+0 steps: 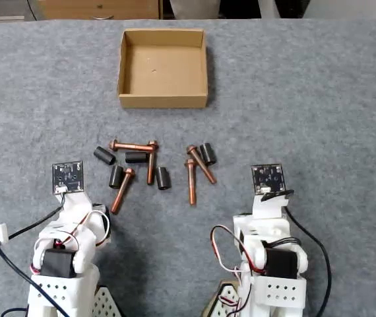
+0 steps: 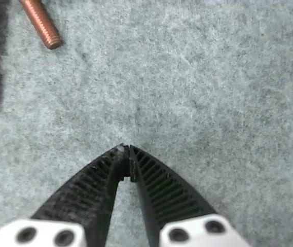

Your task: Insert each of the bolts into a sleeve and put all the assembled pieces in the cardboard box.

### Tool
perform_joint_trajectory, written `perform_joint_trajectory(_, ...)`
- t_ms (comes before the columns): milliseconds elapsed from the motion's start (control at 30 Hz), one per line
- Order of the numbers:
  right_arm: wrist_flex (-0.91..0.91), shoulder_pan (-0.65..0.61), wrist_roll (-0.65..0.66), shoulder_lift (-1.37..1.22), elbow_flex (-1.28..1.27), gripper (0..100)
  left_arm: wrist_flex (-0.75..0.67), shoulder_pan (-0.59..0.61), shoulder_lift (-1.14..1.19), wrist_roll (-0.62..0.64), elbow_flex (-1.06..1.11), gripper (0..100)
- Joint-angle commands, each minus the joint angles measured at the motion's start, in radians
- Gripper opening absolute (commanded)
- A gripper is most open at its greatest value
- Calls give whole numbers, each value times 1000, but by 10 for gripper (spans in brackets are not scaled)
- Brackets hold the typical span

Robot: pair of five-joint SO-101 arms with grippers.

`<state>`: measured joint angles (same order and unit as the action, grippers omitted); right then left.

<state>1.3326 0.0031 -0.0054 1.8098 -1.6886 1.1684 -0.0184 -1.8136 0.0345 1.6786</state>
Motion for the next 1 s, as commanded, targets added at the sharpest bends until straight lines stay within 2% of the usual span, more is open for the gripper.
perform_joint_trajectory(0,-38,-81,9,110,-1,5,2,-11,-1,-8,12,19)
perform_joint_trajectory(167,-129,-88,14,110,50,5,2,-11,-1,-8,12,19)
perform_joint_trajectory(300,-126,-133,117,107,223,3,2,-11,-1,-8,12,19)
perform_joint_trajectory(400,-101,-154,117,51,380,3,2,-11,-1,-8,12,19)
perform_joint_trajectory(767,150,-157,123,-722,1118,5,2,-11,-1,-8,12,19)
perform_joint_trajectory(900,144,-157,123,-963,1242,9,2,-11,-1,-8,12,19)
perform_joint_trajectory(967,137,-157,123,-1079,1265,44,2,-11,-1,-8,12,19)
